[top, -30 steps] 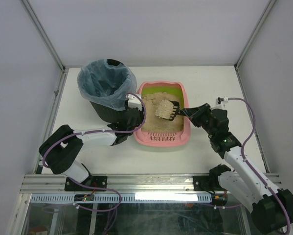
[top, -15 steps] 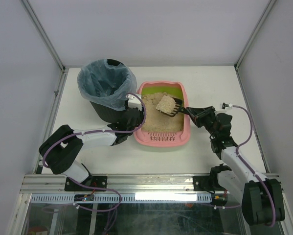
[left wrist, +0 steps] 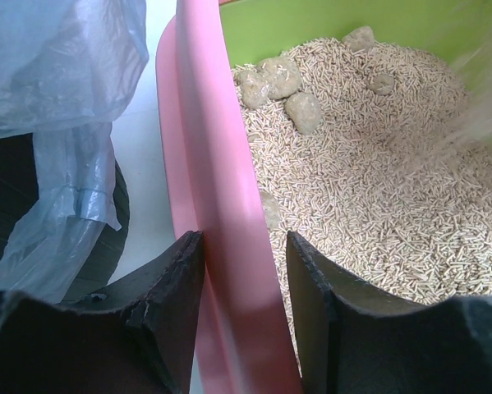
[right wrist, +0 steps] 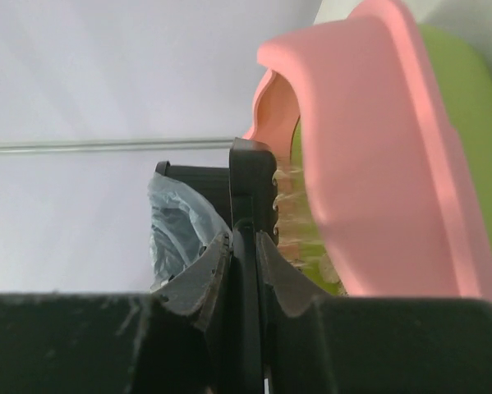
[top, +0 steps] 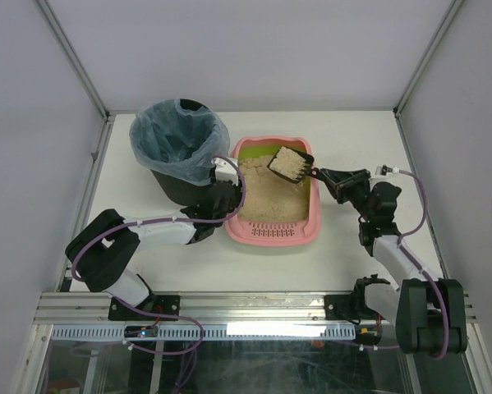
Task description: Clean the litter box
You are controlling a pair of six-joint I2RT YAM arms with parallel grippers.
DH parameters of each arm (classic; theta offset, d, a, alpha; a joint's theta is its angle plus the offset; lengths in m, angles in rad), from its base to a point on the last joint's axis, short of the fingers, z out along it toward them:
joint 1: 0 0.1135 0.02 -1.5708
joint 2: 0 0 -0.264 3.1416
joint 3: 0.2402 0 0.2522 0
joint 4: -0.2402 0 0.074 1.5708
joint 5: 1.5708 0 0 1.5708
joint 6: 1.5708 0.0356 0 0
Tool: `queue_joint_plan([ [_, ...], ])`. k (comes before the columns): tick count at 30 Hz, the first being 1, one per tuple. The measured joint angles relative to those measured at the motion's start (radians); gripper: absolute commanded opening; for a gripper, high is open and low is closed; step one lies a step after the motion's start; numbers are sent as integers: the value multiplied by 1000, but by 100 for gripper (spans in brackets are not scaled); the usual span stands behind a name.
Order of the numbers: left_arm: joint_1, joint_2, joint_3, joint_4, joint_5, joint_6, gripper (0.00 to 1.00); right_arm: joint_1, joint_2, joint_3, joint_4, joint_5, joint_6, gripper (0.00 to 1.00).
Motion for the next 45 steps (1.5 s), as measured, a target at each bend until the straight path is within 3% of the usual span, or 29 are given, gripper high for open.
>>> queue_joint_plan([
  [21, 0, 0, 0, 0, 2, 0, 43, 53, 235, 110, 147, -131, 40, 0],
  [45, 0, 1, 0, 0, 1, 0, 43, 24, 188, 121, 80, -151, -2, 0],
])
